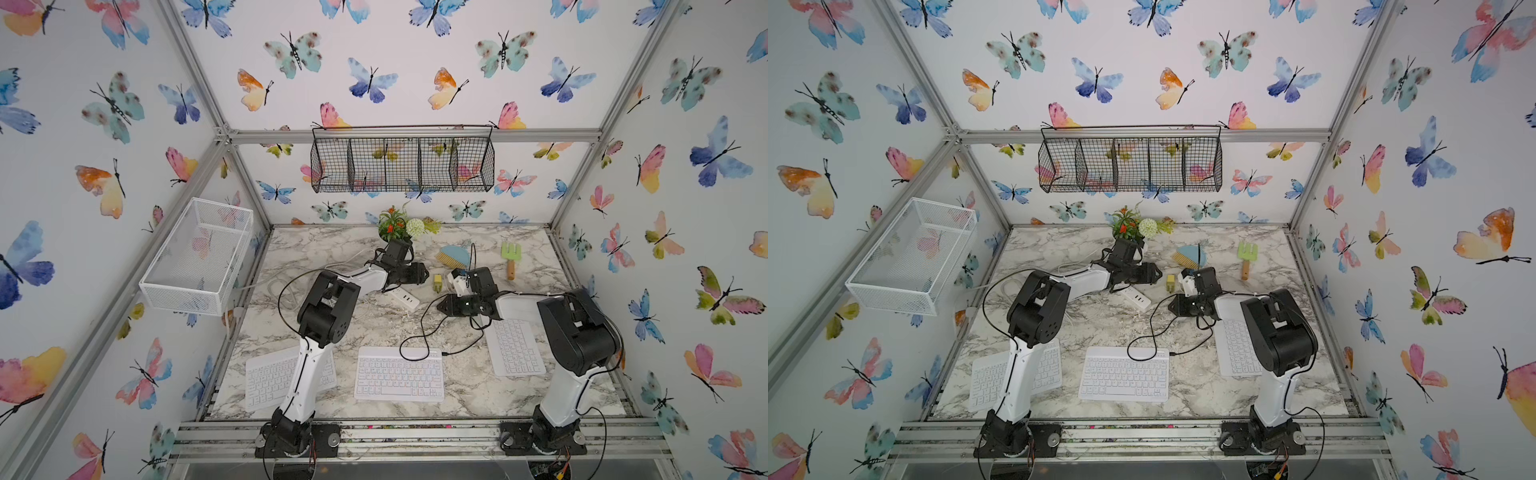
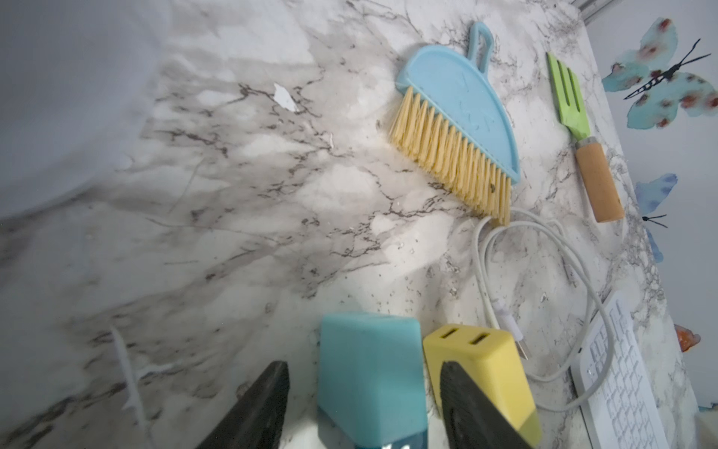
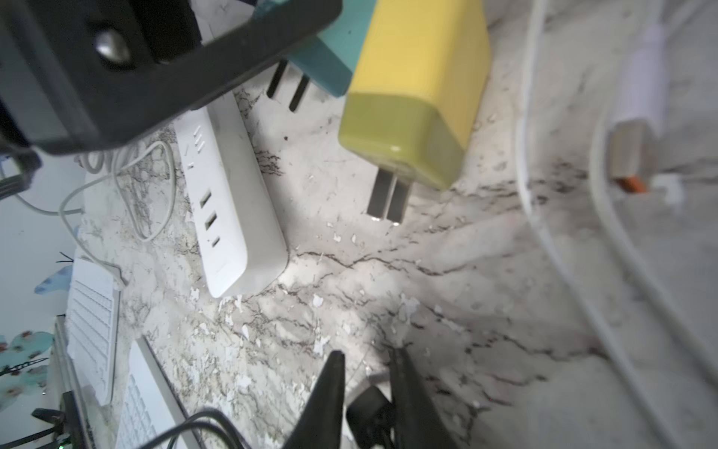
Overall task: Unplug the wireless keyboard
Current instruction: Place the plug at the center of the board, then remove the power cord from the keyboard.
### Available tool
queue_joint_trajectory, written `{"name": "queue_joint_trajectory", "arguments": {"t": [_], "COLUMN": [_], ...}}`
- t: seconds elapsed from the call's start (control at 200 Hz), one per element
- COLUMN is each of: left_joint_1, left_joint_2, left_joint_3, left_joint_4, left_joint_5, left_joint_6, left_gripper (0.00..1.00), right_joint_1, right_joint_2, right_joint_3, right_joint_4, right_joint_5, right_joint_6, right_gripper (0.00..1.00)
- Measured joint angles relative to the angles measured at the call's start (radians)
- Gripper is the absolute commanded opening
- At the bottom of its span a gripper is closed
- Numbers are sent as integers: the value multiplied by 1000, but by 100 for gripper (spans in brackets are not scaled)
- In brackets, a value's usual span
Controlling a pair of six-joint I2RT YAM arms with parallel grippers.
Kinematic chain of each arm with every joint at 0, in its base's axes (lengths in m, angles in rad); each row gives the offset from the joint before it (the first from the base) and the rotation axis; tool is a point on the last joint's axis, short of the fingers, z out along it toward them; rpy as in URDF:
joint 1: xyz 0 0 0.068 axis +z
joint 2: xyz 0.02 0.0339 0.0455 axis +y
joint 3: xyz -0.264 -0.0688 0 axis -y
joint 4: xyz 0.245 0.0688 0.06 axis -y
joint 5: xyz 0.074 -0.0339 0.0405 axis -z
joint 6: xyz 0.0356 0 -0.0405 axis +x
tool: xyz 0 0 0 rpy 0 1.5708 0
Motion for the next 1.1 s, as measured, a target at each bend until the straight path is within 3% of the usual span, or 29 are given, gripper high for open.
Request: {"name": "queue_joint_trajectory", "arguments": {"t": [0.125, 0.35, 0.571, 0.896, 1.096], "left_joint_1": [0, 0, 0, 0, -25], "left_joint_2": [-51, -203, -343, -570, -713], "left_joint_3": [-10, -47, -154, -407, -555], "left_joint_4": [-23, -39, -90, -221, -309], "left_joint_5": [2, -2, -18, -96, -136], "left_joint_6": [8, 32, 63, 98, 65], "left_gripper": [68, 68, 68, 65, 65], "right_joint_1": [0, 0, 0, 11, 107], "right_joint_2": [0, -12, -171, -411, -531], "right_joint_3": [67, 112, 103, 14, -71], "right_joint_4": [-104, -272, -345, -371, -468], "right_joint_5": [53, 135, 201, 187, 191], "right_joint_6": [-72, -212, -317, -462, -602], "right_gripper": [45, 53, 65, 62, 65]}}
